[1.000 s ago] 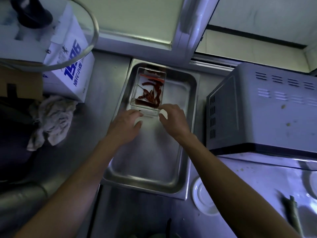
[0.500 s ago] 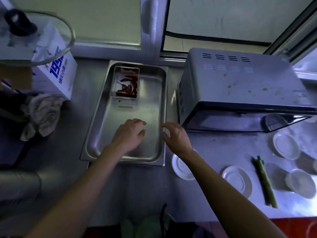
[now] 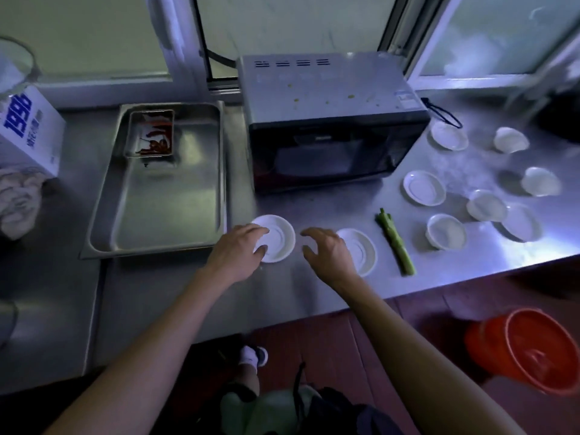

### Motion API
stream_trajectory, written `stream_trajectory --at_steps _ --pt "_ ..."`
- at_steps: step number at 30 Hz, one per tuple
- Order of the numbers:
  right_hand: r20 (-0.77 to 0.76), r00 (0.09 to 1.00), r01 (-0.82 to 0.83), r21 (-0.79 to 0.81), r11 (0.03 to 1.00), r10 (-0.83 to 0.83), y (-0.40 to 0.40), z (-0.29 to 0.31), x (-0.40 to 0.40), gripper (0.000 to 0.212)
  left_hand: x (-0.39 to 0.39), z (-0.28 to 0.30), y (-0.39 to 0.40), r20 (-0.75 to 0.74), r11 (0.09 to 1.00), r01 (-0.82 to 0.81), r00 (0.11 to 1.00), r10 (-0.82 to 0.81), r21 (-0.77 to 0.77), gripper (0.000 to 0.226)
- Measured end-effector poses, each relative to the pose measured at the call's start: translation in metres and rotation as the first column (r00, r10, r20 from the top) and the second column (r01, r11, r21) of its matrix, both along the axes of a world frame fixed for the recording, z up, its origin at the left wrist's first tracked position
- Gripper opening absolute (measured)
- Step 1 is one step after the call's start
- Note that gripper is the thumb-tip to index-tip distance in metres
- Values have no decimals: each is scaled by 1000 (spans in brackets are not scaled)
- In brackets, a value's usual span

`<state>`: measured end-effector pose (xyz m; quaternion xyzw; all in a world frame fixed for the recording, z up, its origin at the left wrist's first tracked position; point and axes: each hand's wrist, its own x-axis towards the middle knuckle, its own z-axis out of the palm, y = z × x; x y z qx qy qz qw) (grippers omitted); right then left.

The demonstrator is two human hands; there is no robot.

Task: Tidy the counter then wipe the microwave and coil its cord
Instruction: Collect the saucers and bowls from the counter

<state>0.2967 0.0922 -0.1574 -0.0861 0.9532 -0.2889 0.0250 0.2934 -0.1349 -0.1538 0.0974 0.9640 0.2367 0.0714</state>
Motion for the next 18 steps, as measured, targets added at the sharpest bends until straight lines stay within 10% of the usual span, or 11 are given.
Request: stream_trajectory --at_steps 18 --pt "64 910 405 69 912 -409 213 10 141 45 51 15 221 3 902 426 904 -427 -69 43"
